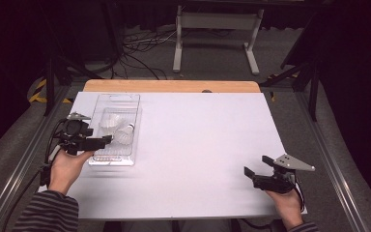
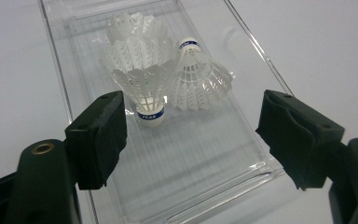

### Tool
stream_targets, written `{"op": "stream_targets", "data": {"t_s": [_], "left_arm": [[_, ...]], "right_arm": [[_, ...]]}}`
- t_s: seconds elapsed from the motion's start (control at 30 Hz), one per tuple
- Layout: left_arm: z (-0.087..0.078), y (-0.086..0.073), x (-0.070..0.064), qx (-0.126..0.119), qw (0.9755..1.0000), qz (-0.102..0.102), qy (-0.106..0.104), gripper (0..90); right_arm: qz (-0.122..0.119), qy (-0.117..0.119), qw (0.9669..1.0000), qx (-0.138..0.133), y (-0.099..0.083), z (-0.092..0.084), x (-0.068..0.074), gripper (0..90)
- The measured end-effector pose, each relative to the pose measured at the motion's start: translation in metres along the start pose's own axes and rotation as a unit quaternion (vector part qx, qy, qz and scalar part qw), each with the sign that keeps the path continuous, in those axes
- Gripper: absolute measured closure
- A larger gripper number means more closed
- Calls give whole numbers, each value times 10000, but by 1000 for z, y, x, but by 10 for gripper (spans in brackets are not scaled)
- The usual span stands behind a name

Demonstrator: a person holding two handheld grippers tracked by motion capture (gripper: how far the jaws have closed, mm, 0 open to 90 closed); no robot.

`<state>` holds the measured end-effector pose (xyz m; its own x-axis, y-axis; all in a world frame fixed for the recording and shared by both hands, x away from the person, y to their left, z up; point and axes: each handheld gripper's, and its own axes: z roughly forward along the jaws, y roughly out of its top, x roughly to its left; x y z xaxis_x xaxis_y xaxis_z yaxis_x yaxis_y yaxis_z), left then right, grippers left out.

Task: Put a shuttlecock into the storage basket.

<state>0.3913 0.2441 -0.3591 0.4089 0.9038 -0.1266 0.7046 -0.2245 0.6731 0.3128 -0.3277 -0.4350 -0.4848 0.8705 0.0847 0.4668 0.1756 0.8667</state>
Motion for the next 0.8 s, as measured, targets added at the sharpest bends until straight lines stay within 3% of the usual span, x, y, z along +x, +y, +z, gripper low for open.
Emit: {"op": "stream_targets", "data": {"t_s": [0.8], "left_arm": [[-15, -9, -9, -127, 9997, 182, -96, 245]], "right_arm": [[17, 8, 10000, -16, 0, 0, 0, 117]]}}
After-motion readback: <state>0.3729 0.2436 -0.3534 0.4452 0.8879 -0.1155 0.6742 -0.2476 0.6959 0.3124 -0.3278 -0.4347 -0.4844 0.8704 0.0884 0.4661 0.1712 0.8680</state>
